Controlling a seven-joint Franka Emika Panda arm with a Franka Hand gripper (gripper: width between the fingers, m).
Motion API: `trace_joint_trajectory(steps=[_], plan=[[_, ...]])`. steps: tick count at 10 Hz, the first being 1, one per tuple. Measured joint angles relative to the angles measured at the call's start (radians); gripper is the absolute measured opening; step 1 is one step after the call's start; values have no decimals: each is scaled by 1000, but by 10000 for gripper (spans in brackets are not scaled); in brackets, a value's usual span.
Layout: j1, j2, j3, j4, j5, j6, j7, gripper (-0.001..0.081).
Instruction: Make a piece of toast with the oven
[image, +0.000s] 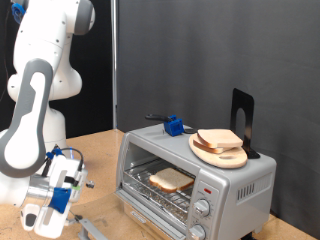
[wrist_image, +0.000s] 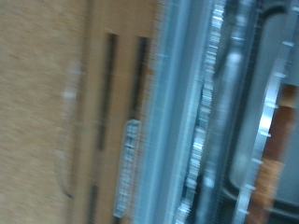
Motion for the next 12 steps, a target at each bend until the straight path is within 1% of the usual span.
trace_joint_trajectory(steps=[4,5,7,8,9,10,12], plan=[[-24,-91,-29,3,-21,-166,74,800],[-24,-118,-34,2,-31,-191,81,800],[-22,-181,-33,-5,-44,-205,83,800],[-17,-217,-31,-13,-45,-204,84,800],[-8,-257,-27,-26,-43,-186,94,800],[7,-302,-20,-44,-39,-141,120,800],[40,-396,13,-88,-26,-27,177,800]])
